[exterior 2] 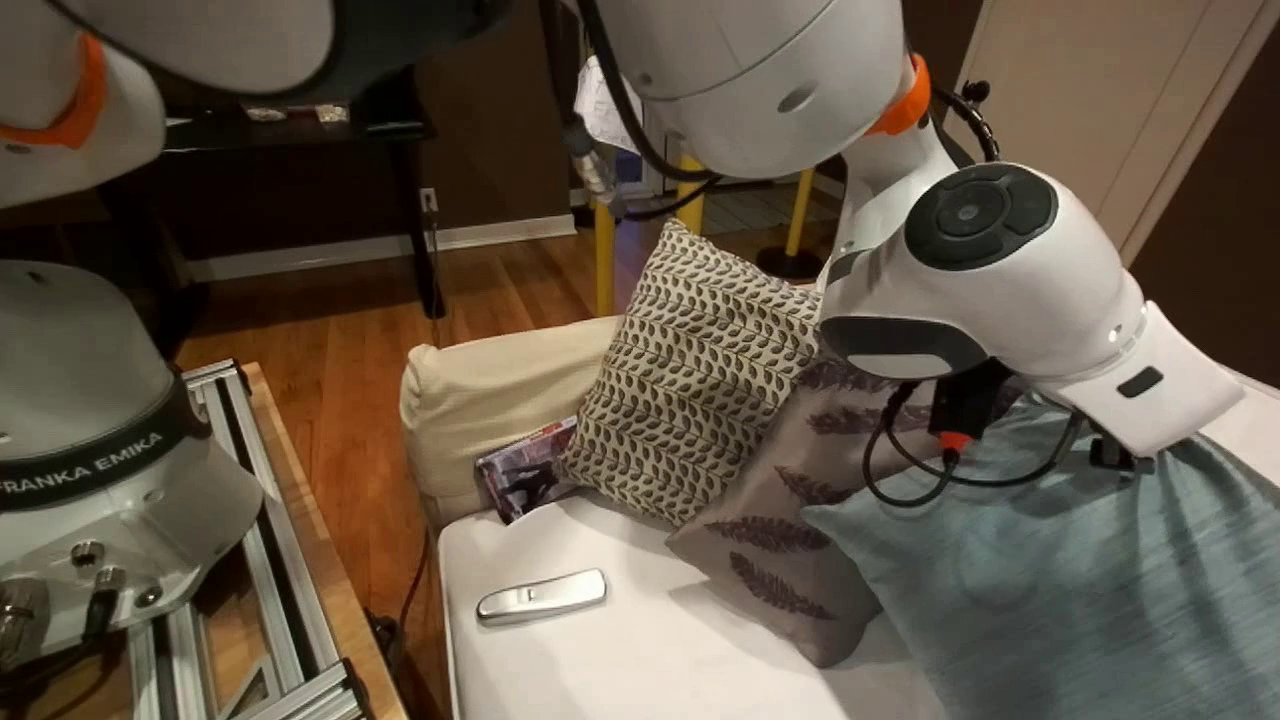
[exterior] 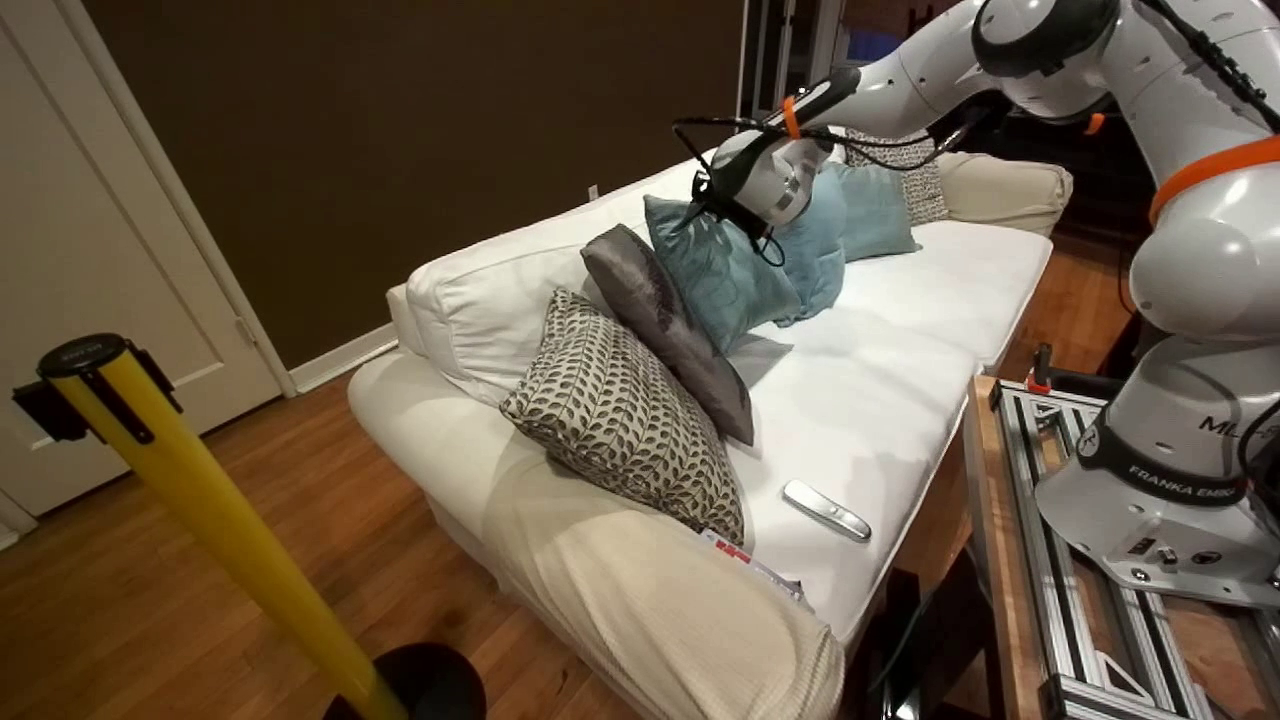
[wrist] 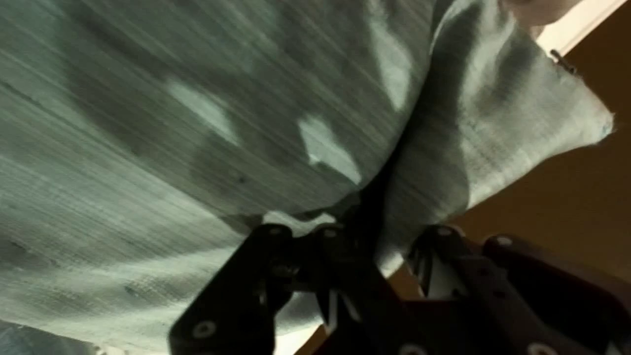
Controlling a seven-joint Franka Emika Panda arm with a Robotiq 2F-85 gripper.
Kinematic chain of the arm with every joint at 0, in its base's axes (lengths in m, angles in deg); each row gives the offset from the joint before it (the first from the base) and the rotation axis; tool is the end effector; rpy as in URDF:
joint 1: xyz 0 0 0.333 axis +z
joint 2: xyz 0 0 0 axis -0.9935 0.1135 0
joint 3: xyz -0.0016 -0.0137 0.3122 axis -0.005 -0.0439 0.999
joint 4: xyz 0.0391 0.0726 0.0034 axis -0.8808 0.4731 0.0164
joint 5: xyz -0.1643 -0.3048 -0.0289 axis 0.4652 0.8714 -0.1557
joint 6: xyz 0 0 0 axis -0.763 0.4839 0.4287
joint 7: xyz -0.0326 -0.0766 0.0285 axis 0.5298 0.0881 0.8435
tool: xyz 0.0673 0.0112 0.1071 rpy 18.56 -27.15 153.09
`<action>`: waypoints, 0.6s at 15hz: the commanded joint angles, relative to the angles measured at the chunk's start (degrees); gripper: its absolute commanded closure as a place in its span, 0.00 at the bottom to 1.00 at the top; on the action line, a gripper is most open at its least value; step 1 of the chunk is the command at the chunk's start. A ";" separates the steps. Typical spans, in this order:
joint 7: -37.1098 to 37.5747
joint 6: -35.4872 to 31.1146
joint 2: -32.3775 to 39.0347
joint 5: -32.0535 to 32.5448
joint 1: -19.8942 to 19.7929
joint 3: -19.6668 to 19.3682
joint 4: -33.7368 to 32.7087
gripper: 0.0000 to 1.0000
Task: Adjust the slanted blue pillow
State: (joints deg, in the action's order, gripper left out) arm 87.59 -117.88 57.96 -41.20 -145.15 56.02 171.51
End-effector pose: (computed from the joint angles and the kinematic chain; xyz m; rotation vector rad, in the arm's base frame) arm 0.5490 -0.4542 0.2374 -2.0811 1.6048 -1.3532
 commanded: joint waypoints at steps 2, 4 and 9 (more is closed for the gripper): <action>-6.05 -6.11 12.72 19.41 -12.22 14.91 -3.79 0.97; -9.08 -5.16 19.73 28.02 -15.59 19.07 -6.36 0.97; -4.34 1.83 26.60 35.39 -12.40 13.06 -14.28 0.97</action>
State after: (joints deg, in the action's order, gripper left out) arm 81.70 -120.47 80.35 -6.92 -160.55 71.75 164.55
